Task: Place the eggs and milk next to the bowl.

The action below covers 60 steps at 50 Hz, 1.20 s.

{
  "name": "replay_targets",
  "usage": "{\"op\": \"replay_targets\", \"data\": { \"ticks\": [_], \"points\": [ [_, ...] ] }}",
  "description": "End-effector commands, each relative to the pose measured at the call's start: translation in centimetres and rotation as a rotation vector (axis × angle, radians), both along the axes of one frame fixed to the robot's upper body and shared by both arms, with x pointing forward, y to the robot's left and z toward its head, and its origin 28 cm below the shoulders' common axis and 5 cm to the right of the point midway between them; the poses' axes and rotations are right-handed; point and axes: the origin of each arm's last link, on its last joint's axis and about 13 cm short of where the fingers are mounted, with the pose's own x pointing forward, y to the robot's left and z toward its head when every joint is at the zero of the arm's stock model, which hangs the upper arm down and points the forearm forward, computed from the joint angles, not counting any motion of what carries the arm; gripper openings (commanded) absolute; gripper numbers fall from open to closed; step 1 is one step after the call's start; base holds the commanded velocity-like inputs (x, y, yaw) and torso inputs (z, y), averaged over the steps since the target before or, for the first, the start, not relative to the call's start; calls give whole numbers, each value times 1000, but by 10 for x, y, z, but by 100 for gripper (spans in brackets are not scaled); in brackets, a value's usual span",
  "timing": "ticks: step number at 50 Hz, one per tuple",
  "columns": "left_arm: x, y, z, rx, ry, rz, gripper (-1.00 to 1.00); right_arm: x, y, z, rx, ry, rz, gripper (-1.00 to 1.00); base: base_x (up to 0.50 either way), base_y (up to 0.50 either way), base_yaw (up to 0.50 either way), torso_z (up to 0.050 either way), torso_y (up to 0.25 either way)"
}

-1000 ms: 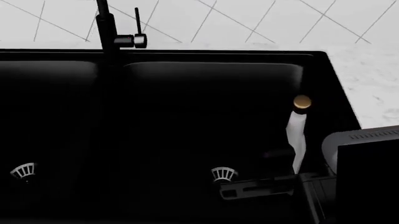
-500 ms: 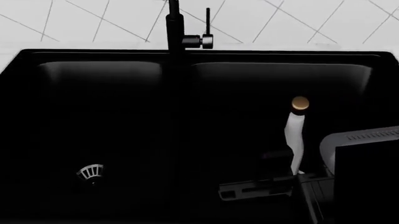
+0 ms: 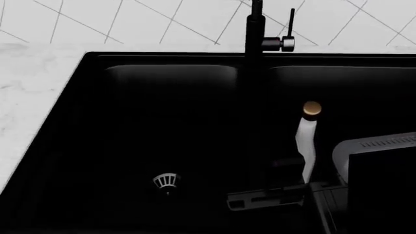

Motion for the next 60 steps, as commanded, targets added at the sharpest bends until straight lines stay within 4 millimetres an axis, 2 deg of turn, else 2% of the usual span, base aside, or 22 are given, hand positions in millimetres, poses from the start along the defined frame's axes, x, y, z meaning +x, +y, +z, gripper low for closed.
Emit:
{"op": "replay_targets", "data": {
  "ticks": [1, 60],
  "points": [
    [3, 2, -6, -26, 14, 10, 100, 3, -1, -2, 21, -1, -15, -100, 1, 500, 0, 0, 0],
    [4, 1, -5, -17, 9, 4, 100, 3, -2, -2, 24, -2, -18, -100, 0, 500, 0, 0, 0]
  ]
}}
